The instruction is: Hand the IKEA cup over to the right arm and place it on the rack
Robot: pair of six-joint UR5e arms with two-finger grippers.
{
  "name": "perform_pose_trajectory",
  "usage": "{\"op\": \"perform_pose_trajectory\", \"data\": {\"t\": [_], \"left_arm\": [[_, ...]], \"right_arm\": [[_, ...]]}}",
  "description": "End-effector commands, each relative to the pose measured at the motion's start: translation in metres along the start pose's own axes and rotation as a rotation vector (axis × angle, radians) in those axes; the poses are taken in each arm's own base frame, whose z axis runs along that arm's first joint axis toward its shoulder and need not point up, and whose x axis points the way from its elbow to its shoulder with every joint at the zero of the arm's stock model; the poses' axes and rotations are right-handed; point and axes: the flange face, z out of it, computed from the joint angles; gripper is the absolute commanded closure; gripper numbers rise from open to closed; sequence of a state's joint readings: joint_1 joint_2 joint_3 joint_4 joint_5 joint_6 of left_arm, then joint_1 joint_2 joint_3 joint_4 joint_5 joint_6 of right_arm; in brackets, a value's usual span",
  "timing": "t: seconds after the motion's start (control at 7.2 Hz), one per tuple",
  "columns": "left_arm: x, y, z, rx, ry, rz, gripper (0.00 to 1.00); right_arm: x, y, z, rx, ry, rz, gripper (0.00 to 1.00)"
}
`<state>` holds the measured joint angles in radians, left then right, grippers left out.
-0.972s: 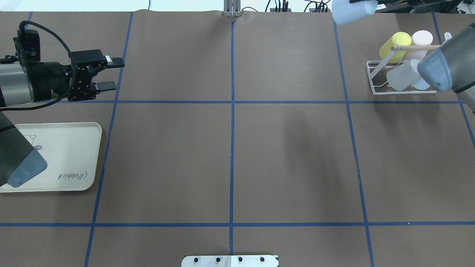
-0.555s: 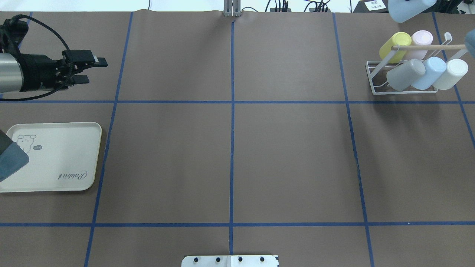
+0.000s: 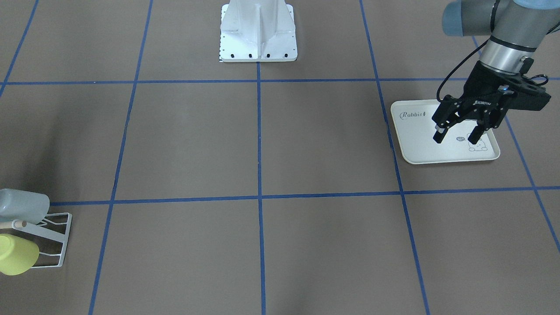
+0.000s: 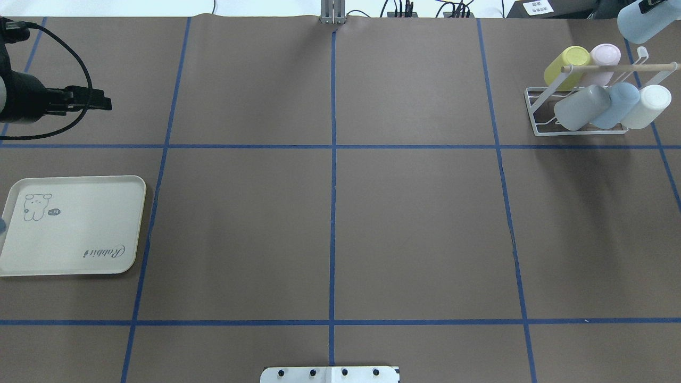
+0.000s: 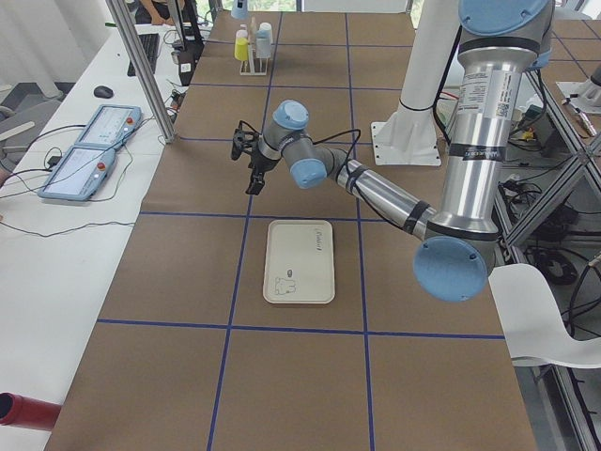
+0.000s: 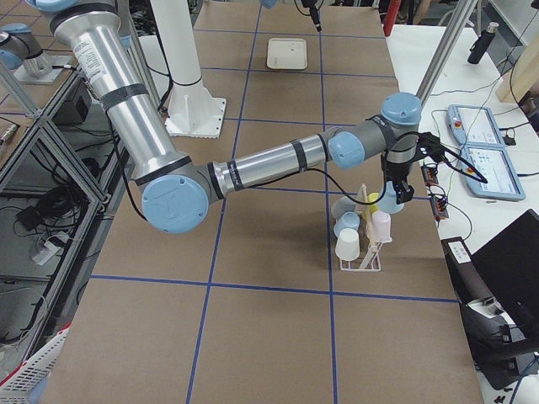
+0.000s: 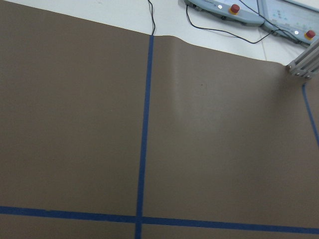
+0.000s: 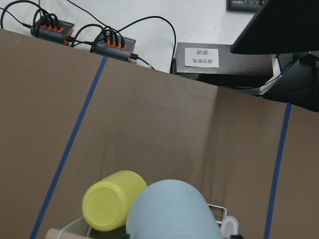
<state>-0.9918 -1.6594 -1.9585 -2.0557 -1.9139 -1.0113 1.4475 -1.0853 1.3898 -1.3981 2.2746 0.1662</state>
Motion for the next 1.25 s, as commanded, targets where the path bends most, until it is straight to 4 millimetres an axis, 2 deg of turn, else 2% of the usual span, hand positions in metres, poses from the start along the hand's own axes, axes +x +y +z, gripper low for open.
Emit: {"op": "perform_pose_trajectory", "data": {"t": [0.0, 0.14, 0.42, 1.11], "left_arm": [[-0.017, 0.007, 0.0, -0.018, -0.036, 0.033, 0.0], [-0.017, 0.007, 0.0, -0.018, -0.036, 0.033, 0.0], [-0.016, 0.008, 0.001, -0.02, -0.036, 0.035, 0.0], [-0.014, 0.009, 0.002, -0.025, -0.034, 0.032, 0.0]], "right_arm": [[0.023, -0.026, 0.02, -0.05, 0.014, 0.043, 0.86], [0.032, -0.032, 0.032, -0.074, 0.016, 0.066, 0.86], [0.044, -0.022, 0.048, -0.108, 0.02, 0.085, 0.86], [0.053, -0.01, 0.071, -0.15, 0.025, 0.101, 0.85]]}}
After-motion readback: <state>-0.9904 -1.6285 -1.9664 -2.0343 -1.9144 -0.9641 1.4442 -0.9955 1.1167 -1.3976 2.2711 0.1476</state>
